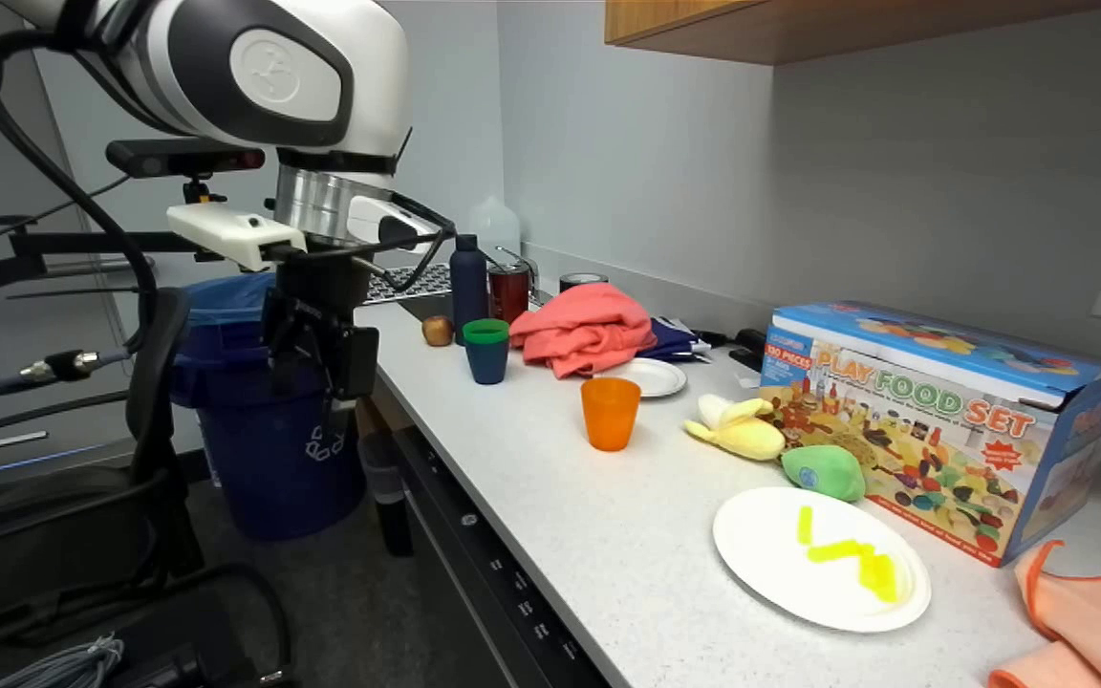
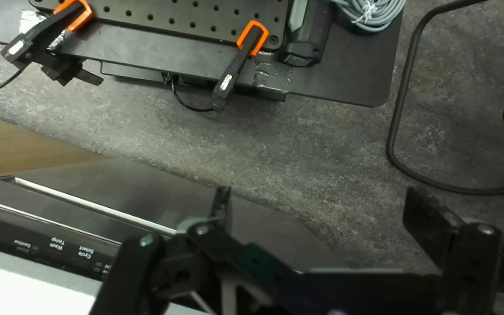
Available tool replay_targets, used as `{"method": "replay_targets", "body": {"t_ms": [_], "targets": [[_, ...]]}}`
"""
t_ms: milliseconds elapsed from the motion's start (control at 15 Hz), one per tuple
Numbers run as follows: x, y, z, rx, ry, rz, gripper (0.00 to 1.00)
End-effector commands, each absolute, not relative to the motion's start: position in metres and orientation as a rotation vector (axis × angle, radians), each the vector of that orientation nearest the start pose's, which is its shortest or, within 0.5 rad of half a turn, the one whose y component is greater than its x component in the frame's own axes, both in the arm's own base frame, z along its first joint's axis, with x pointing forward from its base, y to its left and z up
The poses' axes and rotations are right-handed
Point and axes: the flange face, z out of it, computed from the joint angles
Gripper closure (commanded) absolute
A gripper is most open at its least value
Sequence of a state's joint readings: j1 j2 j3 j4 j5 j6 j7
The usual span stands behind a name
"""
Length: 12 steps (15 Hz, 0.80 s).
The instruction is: Pick up the orange cup and pour the fries out of the cup and onto the white plate
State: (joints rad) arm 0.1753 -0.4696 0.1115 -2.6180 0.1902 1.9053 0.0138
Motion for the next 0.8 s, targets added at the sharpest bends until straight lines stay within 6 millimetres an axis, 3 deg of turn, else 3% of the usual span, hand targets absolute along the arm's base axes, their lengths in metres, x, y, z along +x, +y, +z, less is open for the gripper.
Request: {"method": "replay_targets", "body": {"t_ms": [0, 333, 733], "targets": [[0.34, 0.113, 0.387, -3.021, -0.258, 0.394, 0.0], [0.345, 0.113, 0.391, -3.031, -0.24, 0.349, 0.0], [0.375, 0.115, 0.415, -3.062, -0.217, 0.154, 0.0]]}}
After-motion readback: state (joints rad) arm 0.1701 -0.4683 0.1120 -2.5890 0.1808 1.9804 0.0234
